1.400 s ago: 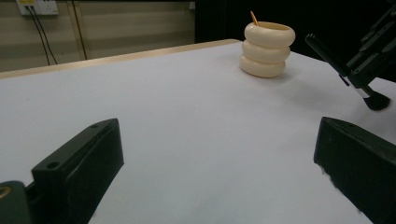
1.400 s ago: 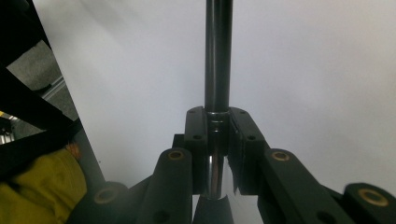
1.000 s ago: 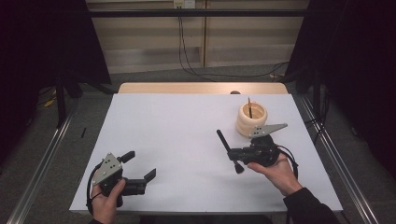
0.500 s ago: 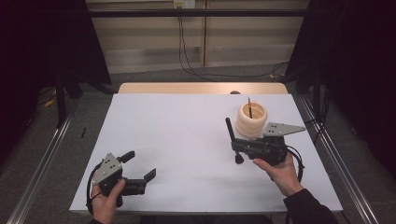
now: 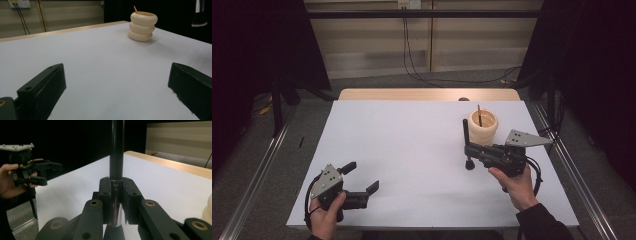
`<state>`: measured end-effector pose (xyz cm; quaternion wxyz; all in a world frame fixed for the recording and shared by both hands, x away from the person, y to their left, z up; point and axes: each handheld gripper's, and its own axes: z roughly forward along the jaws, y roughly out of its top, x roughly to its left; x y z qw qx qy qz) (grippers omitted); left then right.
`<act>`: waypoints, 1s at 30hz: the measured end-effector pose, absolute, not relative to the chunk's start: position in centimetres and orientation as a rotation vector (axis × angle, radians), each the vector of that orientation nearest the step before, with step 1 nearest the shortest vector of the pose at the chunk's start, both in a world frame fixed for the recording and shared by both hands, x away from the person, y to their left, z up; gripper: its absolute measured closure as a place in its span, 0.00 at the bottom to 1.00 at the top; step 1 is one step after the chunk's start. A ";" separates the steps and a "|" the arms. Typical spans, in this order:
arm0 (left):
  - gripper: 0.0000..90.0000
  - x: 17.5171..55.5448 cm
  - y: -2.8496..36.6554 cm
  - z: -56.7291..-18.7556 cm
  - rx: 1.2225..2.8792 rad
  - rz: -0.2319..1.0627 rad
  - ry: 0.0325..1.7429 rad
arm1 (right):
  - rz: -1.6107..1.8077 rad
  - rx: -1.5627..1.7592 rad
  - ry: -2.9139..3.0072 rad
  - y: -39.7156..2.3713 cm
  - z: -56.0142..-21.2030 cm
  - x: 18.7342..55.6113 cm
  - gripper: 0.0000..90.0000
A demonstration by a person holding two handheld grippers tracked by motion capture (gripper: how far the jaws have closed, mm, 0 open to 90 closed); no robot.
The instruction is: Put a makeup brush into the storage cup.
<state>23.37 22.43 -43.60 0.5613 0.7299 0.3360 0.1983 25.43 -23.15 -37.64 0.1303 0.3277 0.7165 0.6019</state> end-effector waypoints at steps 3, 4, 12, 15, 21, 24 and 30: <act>0.02 23.4 22.4 -43.6 1.720 0.462 0.786 | 1.767 0.949 2.068 -23.4 -37.5 25.2 0.87; 0.02 23.4 22.4 -43.6 1.719 0.462 0.786 | 1.770 0.949 2.069 -23.4 -37.4 25.1 0.87; 0.02 23.3 22.4 -43.5 1.721 0.461 0.788 | 1.781 0.912 2.088 -23.3 -37.5 25.0 0.87; 0.02 23.3 22.3 -43.4 1.720 0.454 0.778 | 1.782 0.888 2.109 -22.9 -37.5 25.0 0.87; 0.02 23.3 22.2 -43.1 1.714 0.451 0.775 | 1.798 0.859 2.135 -22.0 -37.6 25.1 0.87; 0.02 23.3 22.1 -42.9 1.714 0.447 0.770 | 1.812 0.840 2.153 -21.5 -37.7 25.1 0.87; 0.02 23.3 21.8 -42.6 1.725 0.439 0.748 | 1.818 0.812 2.198 -20.5 -37.9 25.3 0.87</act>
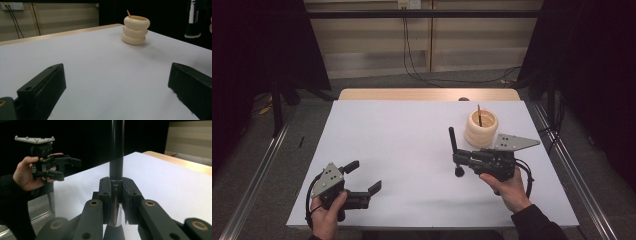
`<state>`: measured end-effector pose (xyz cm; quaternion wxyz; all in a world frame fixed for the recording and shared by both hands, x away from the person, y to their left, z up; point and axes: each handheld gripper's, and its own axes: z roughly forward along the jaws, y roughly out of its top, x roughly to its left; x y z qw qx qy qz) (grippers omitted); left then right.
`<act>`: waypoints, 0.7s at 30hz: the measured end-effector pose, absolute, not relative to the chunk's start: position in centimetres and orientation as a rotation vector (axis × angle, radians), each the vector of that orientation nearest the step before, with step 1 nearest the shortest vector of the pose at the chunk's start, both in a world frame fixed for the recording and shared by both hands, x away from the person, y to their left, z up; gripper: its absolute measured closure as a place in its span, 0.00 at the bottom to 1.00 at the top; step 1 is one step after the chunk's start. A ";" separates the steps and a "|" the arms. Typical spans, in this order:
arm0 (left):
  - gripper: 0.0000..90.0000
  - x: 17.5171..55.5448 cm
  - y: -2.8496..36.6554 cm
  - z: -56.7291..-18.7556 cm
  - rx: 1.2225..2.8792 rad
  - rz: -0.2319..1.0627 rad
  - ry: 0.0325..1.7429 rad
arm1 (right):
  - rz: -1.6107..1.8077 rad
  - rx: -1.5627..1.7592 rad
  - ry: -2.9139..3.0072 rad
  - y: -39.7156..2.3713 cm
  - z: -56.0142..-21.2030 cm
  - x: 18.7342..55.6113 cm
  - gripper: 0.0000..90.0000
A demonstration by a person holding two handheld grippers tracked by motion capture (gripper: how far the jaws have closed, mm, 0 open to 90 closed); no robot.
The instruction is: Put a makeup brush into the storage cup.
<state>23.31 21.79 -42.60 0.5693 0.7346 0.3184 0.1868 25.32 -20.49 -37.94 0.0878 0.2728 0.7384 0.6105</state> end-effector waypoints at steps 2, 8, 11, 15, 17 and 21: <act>0.02 23.4 21.7 -42.5 1.726 0.437 0.735 | 1.830 0.805 2.201 -20.1 -37.9 25.4 0.87; 0.02 23.5 21.4 -42.0 1.721 0.431 0.731 | 1.837 0.761 2.232 -18.8 -37.7 25.7 0.87; 0.02 23.7 21.2 -41.7 1.731 0.422 0.723 | 1.829 0.739 2.254 -18.2 -37.8 25.8 0.87; 0.02 24.0 20.6 -41.2 1.719 0.401 0.701 | 1.827 0.723 2.266 -17.6 -37.6 25.9 0.87; 0.02 24.2 20.3 -40.9 1.721 0.389 0.686 | 1.828 0.713 2.274 -17.4 -37.6 25.9 0.87; 0.02 24.6 19.5 -40.4 1.722 0.373 0.653 | 1.845 0.707 2.269 -17.2 -37.8 25.9 0.87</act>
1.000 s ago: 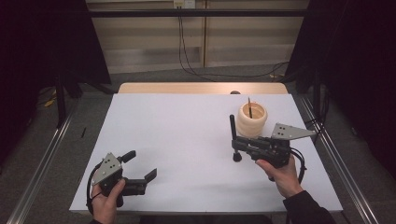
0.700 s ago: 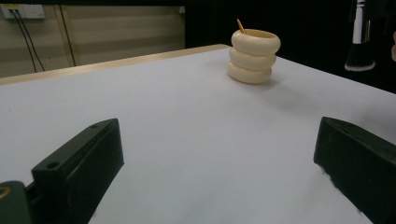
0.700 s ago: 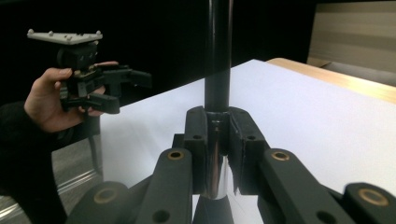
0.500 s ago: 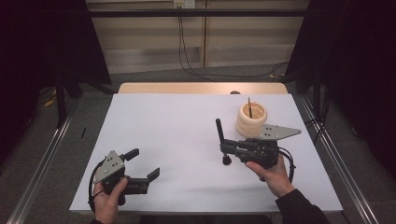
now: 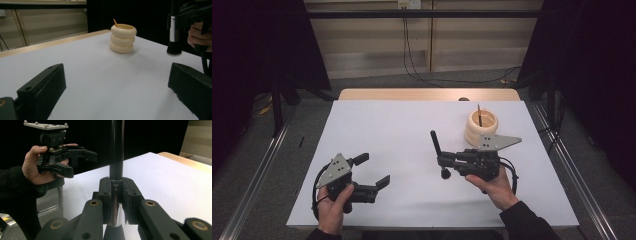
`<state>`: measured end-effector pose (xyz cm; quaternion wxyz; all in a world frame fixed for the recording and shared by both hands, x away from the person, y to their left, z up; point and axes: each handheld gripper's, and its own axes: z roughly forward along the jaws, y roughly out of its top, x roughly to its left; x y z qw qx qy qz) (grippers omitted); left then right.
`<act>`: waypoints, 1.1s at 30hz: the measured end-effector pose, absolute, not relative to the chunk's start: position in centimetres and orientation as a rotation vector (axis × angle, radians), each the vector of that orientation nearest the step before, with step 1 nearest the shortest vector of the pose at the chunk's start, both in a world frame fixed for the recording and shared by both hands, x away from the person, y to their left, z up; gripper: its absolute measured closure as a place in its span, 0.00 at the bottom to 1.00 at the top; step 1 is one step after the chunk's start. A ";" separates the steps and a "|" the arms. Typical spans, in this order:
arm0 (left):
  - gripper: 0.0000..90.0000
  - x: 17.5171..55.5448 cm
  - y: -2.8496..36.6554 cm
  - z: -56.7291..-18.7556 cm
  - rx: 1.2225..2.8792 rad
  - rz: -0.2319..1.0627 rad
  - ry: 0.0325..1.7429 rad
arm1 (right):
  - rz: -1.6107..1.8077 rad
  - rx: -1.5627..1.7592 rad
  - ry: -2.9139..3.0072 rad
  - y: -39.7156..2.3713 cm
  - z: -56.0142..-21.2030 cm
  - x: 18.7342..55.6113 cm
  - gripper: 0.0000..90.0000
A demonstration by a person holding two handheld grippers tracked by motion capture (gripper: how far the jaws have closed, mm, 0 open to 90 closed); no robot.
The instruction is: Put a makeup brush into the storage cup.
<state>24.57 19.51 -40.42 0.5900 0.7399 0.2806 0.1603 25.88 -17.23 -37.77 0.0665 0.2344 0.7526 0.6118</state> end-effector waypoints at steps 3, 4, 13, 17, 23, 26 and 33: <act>0.02 24.7 18.8 -40.1 1.731 0.365 0.621 | 1.845 0.706 2.274 -17.2 -37.9 25.9 0.87; 0.02 24.8 18.5 -40.0 1.726 0.358 0.613 | 1.847 0.704 2.273 -17.2 -38.0 25.9 0.87; 0.01 25.2 16.8 -39.0 1.725 0.340 0.558 | 1.861 0.692 2.277 -17.3 -38.1 25.9 0.87; 0.01 25.2 16.3 -38.6 1.738 0.321 0.533 | 1.853 0.691 2.289 -17.4 -38.2 25.9 0.87; 0.01 25.3 15.8 -38.3 1.772 0.306 0.489 | 1.808 0.671 2.343 -17.5 -38.1 25.9 0.87; 0.01 25.4 15.6 -38.2 1.779 0.295 0.481 | 1.760 0.664 2.398 -17.6 -38.1 26.1 0.87; 0.01 25.5 15.2 -38.5 1.818 0.267 0.440 | 1.545 0.578 2.574 -17.0 -37.5 26.4 0.87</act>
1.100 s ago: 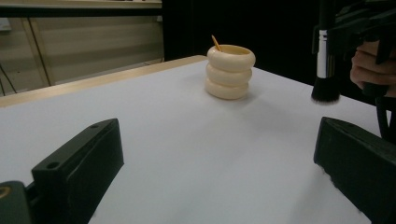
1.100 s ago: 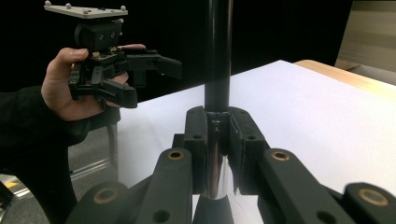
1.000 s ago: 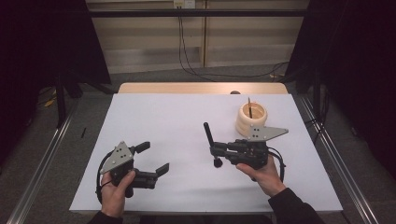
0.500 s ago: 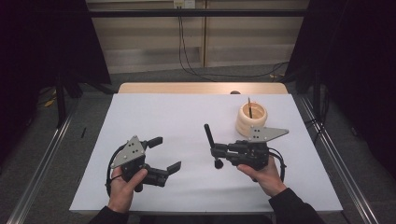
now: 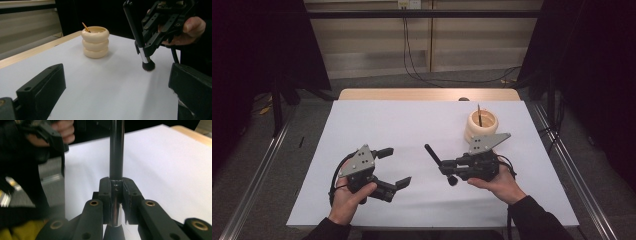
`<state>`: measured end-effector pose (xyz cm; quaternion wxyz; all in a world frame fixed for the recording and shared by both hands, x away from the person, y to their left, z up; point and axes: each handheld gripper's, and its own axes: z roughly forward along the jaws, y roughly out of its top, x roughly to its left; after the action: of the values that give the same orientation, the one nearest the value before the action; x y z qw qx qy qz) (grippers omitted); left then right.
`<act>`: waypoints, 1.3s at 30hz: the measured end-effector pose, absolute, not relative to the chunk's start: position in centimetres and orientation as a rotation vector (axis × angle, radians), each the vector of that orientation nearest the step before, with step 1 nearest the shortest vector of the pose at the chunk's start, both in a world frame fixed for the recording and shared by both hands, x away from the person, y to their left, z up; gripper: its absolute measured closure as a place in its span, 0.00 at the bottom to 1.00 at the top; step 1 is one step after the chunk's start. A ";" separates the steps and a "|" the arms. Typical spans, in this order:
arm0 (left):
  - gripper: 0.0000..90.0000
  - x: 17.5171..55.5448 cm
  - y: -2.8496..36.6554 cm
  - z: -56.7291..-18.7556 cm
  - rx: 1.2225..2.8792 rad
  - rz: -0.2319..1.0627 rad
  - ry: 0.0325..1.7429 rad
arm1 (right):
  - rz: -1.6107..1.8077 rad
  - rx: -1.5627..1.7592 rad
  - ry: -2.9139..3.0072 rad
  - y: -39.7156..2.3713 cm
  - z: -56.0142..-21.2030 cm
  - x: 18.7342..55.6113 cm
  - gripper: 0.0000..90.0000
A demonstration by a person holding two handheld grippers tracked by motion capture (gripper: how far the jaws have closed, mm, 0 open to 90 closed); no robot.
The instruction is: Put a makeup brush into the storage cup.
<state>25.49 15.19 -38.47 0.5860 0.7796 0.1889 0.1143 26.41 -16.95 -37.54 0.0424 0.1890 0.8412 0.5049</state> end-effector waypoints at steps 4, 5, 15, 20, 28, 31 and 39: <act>0.01 25.5 15.1 -38.5 1.831 0.244 0.420 | 1.395 0.517 2.667 -15.9 -37.2 26.3 0.87; 0.01 25.5 15.1 -38.6 1.834 0.240 0.418 | 1.360 0.501 2.692 -15.7 -37.2 26.3 0.87; 0.01 25.8 14.6 -38.6 1.882 0.223 0.407 | 1.092 0.410 2.878 -14.2 -36.7 27.0 0.87; 0.02 25.9 14.5 -38.7 1.903 0.220 0.397 | 0.972 0.407 2.917 -13.9 -36.7 27.3 0.87; 0.02 26.0 14.4 -38.9 1.934 0.198 0.377 | 0.727 0.368 3.052 -13.0 -37.2 27.3 0.87; 0.02 26.0 14.3 -39.0 1.948 0.189 0.366 | 0.648 0.355 3.085 -12.6 -37.6 27.2 0.87; 0.02 26.0 14.3 -39.0 1.970 0.172 0.357 | 0.554 0.304 3.126 -12.1 -38.4 27.2 0.87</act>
<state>25.99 14.26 -39.03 0.5364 0.8273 0.1501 0.0723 27.23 -12.11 -38.35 -0.0237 0.0952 0.9799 0.1737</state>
